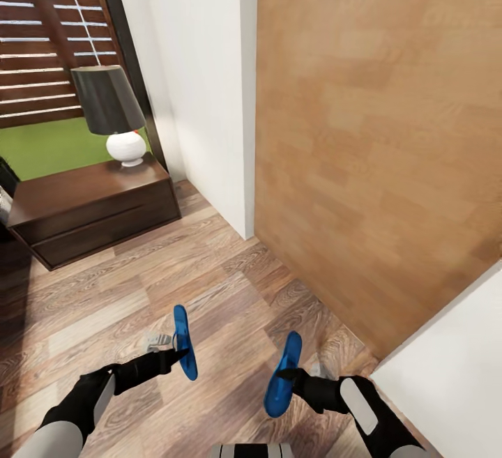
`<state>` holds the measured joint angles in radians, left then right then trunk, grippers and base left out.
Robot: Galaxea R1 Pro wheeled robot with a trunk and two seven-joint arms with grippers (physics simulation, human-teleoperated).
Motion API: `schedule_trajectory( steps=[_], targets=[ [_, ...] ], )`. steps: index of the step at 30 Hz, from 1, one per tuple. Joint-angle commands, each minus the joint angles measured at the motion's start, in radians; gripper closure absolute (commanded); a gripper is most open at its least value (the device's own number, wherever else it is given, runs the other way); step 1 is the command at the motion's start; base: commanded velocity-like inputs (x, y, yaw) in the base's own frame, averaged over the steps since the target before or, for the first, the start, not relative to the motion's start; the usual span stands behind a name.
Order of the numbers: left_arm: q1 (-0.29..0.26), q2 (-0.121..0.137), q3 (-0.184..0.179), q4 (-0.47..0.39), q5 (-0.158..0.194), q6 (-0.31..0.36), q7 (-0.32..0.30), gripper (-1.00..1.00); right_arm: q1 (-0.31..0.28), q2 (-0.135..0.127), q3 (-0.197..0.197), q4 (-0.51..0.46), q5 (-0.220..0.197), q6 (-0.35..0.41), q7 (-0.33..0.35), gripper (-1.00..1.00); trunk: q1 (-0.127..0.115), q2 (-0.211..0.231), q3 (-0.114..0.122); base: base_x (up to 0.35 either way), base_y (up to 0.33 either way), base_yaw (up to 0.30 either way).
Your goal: In the bedroom, move the book from the bed onto either nightstand, and place the two sandals side by side next to the bed.
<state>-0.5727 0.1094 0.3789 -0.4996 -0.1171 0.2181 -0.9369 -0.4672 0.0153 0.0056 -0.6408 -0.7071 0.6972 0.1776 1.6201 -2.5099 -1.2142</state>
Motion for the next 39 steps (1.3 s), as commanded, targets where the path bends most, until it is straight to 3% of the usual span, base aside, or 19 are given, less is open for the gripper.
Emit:
schedule_trajectory(
  steps=[1,2,4,9,13,22,24,32,39],
  targets=[
    [-0.001,0.000,0.009,0.029,-0.008,-0.013,-0.005,1.00,-0.001,0.000,0.000,0.040,0.017,-0.054,0.001,1.00,-0.001,0.000,0.003,0.000,0.000,0.000],
    [-0.001,0.000,0.009,0.045,-0.009,-0.023,-0.003,1.00,-0.001,0.000,0.000,0.058,0.033,-0.080,0.002,1.00,-0.001,0.000,0.007,0.000,0.000,0.000],
    [-0.001,0.006,0.008,0.105,-0.010,-0.069,0.015,1.00,-0.001,0.000,0.000,0.118,0.104,-0.166,0.003,1.00,-0.002,0.001,0.015,0.000,0.000,0.000],
    [-0.001,0.015,0.006,0.215,-0.010,-0.163,0.120,1.00,-0.001,0.003,0.001,0.220,0.227,-0.238,0.003,1.00,-0.004,0.002,0.034,0.000,0.000,0.000],
    [-0.001,0.016,0.005,0.275,-0.010,-0.211,0.204,1.00,-0.001,0.002,0.001,0.291,0.249,-0.272,0.003,1.00,-0.006,0.003,0.050,0.000,0.000,0.000],
    [-0.001,0.017,0.004,0.460,-0.010,-0.412,0.397,1.00,-0.001,0.001,0.001,0.495,0.257,-0.469,0.003,1.00,-0.010,0.005,0.085,0.000,0.000,0.000],
    [0.029,0.017,0.003,0.477,-0.010,-0.442,0.421,1.00,-0.001,0.000,0.001,0.519,0.260,-0.497,0.003,1.00,-0.011,0.005,0.092,0.000,0.000,0.000],
    [0.071,0.021,0.003,0.480,-0.010,-0.460,0.438,1.00,0.001,-0.001,0.001,0.527,0.324,-0.507,0.003,1.00,-0.015,0.007,0.123,0.000,0.000,0.000],
    [0.073,0.020,0.003,0.480,-0.010,-0.475,0.439,1.00,0.001,0.000,0.001,0.526,0.331,-0.507,0.002,1.00,-0.015,0.007,0.123,0.000,0.000,0.000]
  ],
)
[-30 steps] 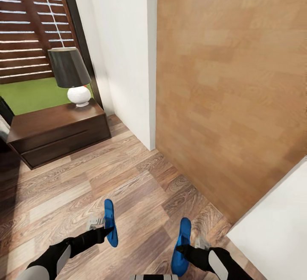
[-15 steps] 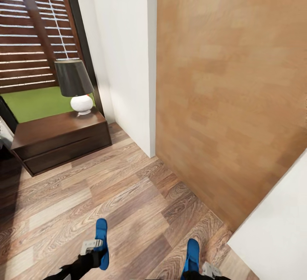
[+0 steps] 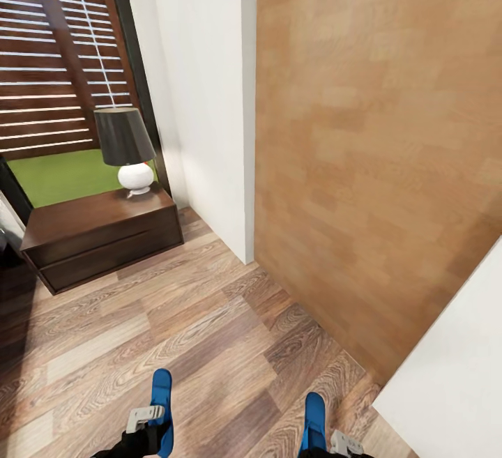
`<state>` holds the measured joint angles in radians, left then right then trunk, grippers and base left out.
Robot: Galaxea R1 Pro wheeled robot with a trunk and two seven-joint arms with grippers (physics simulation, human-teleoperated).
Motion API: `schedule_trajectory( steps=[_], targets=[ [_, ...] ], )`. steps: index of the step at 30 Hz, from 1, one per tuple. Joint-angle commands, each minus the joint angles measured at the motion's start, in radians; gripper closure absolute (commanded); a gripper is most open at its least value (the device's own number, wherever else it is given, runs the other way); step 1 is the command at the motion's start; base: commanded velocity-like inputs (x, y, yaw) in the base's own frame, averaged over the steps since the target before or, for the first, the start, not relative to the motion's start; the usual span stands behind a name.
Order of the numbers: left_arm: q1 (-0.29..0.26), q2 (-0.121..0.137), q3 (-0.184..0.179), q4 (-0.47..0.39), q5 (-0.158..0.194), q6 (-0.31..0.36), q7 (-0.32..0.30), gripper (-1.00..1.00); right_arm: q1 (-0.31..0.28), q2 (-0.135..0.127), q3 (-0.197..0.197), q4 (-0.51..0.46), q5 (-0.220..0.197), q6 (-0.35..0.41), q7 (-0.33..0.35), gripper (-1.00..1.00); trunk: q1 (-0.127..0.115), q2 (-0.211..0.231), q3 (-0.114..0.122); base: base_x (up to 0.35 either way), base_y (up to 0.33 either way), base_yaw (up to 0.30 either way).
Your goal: In the bedroom, move the book from the bed onto either nightstand, and place the two sandals side by side next to the bed.
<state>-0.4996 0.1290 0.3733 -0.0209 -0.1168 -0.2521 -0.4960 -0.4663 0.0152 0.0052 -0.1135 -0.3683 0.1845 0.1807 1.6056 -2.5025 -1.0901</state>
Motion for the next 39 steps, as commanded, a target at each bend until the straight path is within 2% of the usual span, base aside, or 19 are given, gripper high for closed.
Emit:
schedule_trajectory(
  steps=[1,6,18,27,35,39],
  targets=[
    [-0.001,0.000,0.009,0.001,-0.011,-0.005,-0.001,1.00,0.000,0.000,0.001,-0.002,-0.008,0.006,-0.001,1.00,0.000,0.000,-0.001,0.000,0.000,0.000],
    [0.000,-0.002,0.009,0.001,-0.010,-0.006,-0.001,1.00,0.000,0.000,0.001,-0.002,-0.008,0.006,-0.002,1.00,0.000,0.000,-0.001,0.000,0.000,0.000],
    [0.000,-0.005,0.009,0.001,-0.009,-0.006,-0.002,1.00,0.000,0.000,0.001,-0.002,-0.007,0.006,-0.001,1.00,-0.006,0.002,0.046,0.000,0.000,0.000],
    [0.000,-0.004,0.009,0.001,-0.009,-0.006,-0.003,1.00,0.000,0.000,0.001,-0.002,-0.007,0.006,-0.001,1.00,-0.040,0.065,0.074,0.000,0.000,0.000],
    [0.000,-0.005,0.009,0.001,-0.009,-0.006,-0.003,1.00,0.000,0.000,0.001,-0.002,-0.007,0.006,-0.002,1.00,-0.040,0.065,0.074,0.000,0.000,0.002],
    [0.000,-0.005,0.009,0.001,-0.009,-0.005,-0.003,1.00,0.000,0.000,0.001,-0.002,-0.007,0.006,-0.004,1.00,-0.040,0.065,0.074,0.000,0.000,0.198]
  ],
)
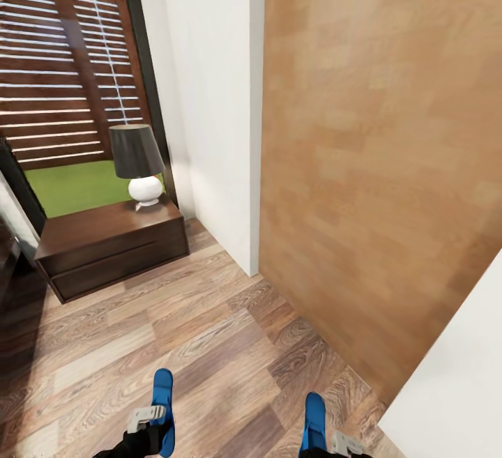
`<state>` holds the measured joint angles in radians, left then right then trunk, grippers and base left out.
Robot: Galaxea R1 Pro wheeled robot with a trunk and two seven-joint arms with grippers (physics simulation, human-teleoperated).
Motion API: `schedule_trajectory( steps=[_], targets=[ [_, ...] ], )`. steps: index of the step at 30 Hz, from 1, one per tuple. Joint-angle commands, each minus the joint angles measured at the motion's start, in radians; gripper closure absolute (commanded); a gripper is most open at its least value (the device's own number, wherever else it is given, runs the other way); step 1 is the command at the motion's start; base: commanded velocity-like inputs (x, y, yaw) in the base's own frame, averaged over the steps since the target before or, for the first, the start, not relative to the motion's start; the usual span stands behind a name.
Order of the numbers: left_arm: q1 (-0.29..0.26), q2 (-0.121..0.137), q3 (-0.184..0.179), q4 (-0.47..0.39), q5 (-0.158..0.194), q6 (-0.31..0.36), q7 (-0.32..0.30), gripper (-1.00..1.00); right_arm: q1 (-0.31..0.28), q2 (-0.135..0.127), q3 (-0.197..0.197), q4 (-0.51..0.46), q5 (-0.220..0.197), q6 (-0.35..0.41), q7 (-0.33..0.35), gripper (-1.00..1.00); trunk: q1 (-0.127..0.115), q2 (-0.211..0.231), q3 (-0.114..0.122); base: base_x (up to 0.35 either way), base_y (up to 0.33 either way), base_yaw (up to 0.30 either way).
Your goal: In the bedroom, move the book from the bed onto either nightstand, and place the two sandals side by side next to the bed.
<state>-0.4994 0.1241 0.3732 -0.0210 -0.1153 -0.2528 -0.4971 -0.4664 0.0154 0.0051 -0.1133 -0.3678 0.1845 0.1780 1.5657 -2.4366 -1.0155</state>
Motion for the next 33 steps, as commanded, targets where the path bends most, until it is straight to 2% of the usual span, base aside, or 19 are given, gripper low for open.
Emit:
schedule_trajectory(
  steps=[1,22,27,33],
  targets=[
    [-0.001,0.000,0.009,0.001,-0.010,-0.005,-0.001,1.00,0.000,0.000,0.001,-0.002,-0.008,0.006,-0.002,1.00,0.000,0.000,-0.001,0.000,0.000,0.279],
    [0.000,0.000,0.009,0.002,-0.010,-0.004,-0.001,1.00,0.000,0.000,0.001,-0.002,-0.008,0.006,-0.006,1.00,0.000,0.000,-0.001,0.011,0.000,0.291],
    [-0.001,0.000,0.009,0.002,-0.010,-0.004,-0.001,1.00,0.000,0.000,0.001,-0.002,-0.008,0.006,-0.006,1.00,0.000,0.000,-0.001,0.193,0.000,0.270],
    [-0.001,0.000,0.009,0.002,-0.010,-0.004,-0.001,1.00,0.000,-0.001,0.001,-0.001,-0.008,0.005,-0.006,1.00,0.000,0.000,-0.001,0.302,0.000,0.060]
  ],
)
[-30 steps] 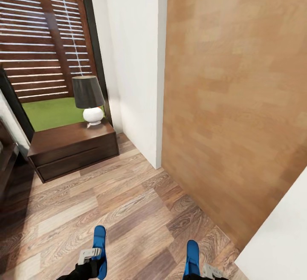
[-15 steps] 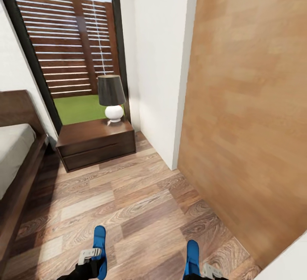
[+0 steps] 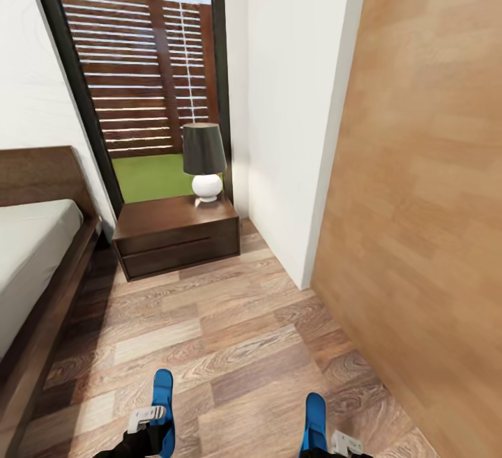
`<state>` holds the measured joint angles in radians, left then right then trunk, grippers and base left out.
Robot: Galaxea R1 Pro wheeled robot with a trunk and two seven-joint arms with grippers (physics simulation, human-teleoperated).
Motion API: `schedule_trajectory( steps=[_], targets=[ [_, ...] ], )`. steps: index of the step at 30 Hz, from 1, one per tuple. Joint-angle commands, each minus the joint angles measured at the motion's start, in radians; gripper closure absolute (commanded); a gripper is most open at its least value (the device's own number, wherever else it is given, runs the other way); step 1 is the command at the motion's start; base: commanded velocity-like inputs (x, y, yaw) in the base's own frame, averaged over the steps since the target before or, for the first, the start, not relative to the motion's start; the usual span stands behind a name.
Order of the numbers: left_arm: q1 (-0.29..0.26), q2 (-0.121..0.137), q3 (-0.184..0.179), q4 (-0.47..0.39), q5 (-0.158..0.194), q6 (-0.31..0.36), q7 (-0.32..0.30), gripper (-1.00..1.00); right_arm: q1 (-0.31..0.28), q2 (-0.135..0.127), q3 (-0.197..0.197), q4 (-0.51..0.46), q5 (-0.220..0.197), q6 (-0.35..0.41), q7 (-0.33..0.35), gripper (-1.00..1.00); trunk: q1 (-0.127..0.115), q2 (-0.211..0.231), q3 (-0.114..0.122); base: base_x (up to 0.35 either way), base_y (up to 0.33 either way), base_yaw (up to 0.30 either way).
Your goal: In the bedroom, move the book from the bed onto either nightstand, and place the two sandals side by side next to the bed.
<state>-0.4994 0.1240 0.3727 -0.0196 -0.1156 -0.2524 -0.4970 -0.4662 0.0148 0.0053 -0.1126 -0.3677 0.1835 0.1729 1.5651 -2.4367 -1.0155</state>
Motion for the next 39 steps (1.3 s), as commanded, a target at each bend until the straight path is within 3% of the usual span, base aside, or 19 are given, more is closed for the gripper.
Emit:
schedule_trajectory(
  steps=[1,18,39],
  targets=[
    [-0.001,0.000,0.009,0.001,-0.010,-0.005,-0.002,1.00,0.000,0.000,0.001,-0.001,-0.008,0.006,-0.002,1.00,0.000,0.000,-0.001,0.302,0.000,0.011],
    [0.000,0.000,0.009,0.001,-0.010,-0.005,-0.002,1.00,0.000,-0.001,0.001,0.020,-0.008,0.005,-0.003,1.00,0.000,0.000,-0.001,0.084,0.000,0.001],
    [-0.001,0.000,0.009,0.001,-0.010,-0.005,-0.002,1.00,0.000,-0.001,-0.001,0.019,-0.008,0.006,-0.002,1.00,0.000,0.000,-0.001,0.299,0.000,0.007]
  ],
)
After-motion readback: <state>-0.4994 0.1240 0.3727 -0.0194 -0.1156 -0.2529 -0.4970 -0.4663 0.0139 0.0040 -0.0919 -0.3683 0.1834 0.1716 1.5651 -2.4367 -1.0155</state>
